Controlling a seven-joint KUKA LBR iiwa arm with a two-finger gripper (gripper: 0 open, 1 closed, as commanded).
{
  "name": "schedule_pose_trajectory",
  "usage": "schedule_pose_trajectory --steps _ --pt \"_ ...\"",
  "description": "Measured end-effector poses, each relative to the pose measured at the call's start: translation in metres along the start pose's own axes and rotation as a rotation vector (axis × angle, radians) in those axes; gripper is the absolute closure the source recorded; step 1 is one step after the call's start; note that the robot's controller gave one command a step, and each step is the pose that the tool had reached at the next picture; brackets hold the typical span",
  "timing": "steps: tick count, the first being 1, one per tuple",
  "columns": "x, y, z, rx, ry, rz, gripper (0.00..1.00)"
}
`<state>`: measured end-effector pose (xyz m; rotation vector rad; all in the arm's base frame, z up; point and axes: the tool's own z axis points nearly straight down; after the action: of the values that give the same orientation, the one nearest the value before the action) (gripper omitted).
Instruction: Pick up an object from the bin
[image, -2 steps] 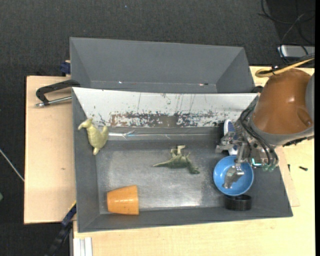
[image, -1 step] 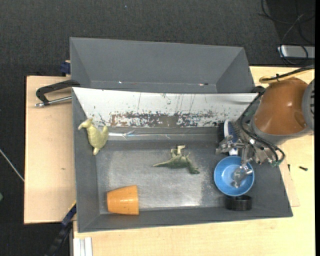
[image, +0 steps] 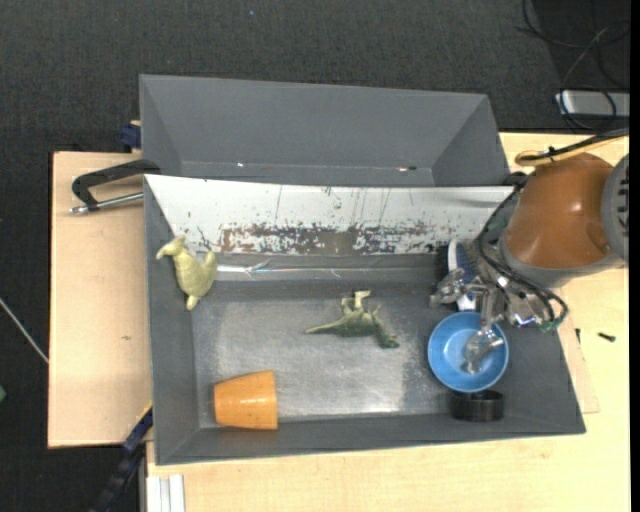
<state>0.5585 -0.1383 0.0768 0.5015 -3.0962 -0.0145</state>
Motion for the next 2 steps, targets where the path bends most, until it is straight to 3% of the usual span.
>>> schedule_pose_trajectory --steps 2 --pt "-0.0028 0.0038 -0.0029 0.006 -0.003 0.002 0.0"
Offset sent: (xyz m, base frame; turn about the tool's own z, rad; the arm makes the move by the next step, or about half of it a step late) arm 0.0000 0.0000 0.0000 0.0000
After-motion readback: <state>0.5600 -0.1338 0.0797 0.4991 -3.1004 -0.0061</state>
